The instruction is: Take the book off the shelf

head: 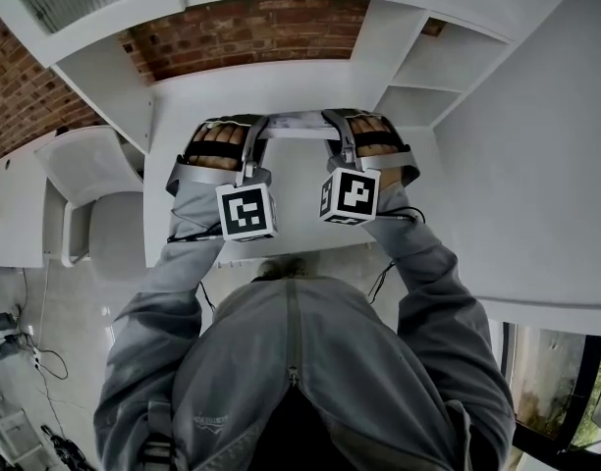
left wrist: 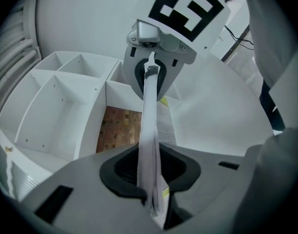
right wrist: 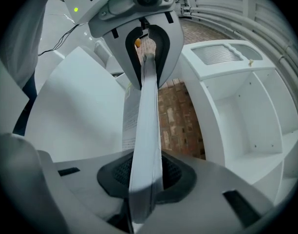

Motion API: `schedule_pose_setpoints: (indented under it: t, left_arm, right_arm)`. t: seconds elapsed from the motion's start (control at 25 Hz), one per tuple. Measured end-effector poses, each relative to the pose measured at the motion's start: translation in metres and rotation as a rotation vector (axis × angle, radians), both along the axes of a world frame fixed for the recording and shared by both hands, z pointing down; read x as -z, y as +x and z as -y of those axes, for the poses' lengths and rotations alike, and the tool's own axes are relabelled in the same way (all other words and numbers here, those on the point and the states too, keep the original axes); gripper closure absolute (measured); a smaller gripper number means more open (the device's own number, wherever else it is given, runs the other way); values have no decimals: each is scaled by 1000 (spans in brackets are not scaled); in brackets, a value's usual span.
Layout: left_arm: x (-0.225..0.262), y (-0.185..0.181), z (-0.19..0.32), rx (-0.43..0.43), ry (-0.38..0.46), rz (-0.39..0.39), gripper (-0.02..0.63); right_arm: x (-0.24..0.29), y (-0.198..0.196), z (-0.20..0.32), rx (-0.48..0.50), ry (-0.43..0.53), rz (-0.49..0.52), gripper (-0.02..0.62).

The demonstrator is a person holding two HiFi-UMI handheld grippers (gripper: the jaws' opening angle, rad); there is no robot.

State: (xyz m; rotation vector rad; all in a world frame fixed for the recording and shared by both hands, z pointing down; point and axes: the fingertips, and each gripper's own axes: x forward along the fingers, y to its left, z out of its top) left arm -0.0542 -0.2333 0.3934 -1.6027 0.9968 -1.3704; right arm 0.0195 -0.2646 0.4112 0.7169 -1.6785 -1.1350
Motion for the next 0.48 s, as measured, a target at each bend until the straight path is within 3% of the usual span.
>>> schedule_pose_setpoints:
  t: [0.48]
  left_arm:
    - [-57,-11,7,14,-102,-24,520]
  right_arm:
    - [-55,-10,5,4,-99,-20,514]
